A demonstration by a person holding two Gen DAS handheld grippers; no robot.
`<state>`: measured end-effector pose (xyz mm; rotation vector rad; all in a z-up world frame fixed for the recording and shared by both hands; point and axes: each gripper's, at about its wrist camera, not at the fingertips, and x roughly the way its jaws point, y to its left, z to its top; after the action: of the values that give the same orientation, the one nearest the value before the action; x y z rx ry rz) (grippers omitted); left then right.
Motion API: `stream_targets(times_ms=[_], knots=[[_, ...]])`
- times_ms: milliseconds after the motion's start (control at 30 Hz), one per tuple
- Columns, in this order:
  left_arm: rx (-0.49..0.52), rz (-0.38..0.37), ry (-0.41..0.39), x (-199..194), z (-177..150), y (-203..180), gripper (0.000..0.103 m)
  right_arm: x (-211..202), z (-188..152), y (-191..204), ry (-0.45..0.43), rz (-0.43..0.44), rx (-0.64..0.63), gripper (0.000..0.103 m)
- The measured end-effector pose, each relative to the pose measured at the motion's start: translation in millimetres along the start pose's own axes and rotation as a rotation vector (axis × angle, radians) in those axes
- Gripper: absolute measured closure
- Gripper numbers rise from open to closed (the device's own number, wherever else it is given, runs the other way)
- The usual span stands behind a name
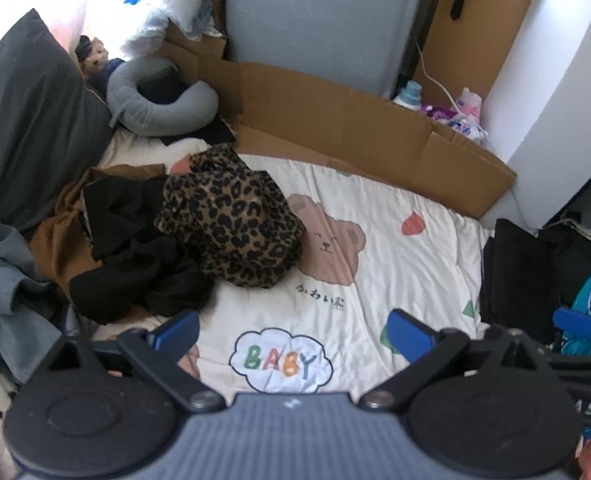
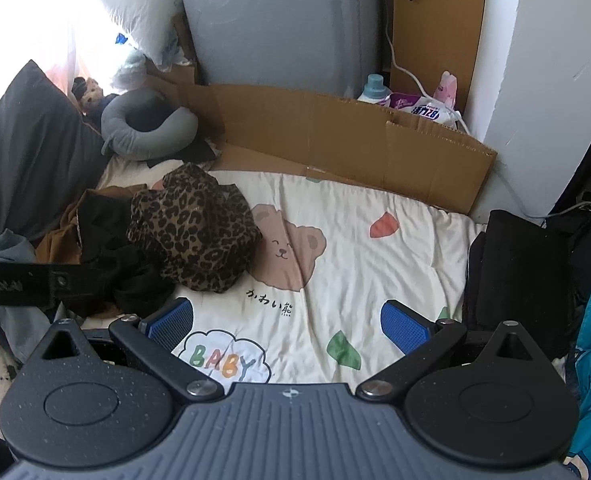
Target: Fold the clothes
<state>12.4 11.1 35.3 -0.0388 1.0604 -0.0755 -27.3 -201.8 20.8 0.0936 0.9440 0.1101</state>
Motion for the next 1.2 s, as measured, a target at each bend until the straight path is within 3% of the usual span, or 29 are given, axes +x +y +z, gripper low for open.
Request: stream_targets(times_ms=[433,667,800,967,1200], knots=[[0.032,0.009,-0.013,-48,57,40,0.003,-29,25,-6,-0.043,0.045,0.0,0.0],[0.017,-0.02,-0.091,-78,106,84,0.003,-29,40,-9,-0.041,0.084,0.018,0.0],[0.009,0.0,-0.143,-85,126,103,0.003,-26,49,-9,-0.039,0.113,0.013,0.0],[0.01,-0.015,-0.181,-82,140,120,0.006,-21,63,-7,-0.042,0.141,-0.018,0.0],[0.016,-0.03,-0.17,-52,151,131,0.006,4,82,-4,-0.024,0.199,-0.068,0.0]])
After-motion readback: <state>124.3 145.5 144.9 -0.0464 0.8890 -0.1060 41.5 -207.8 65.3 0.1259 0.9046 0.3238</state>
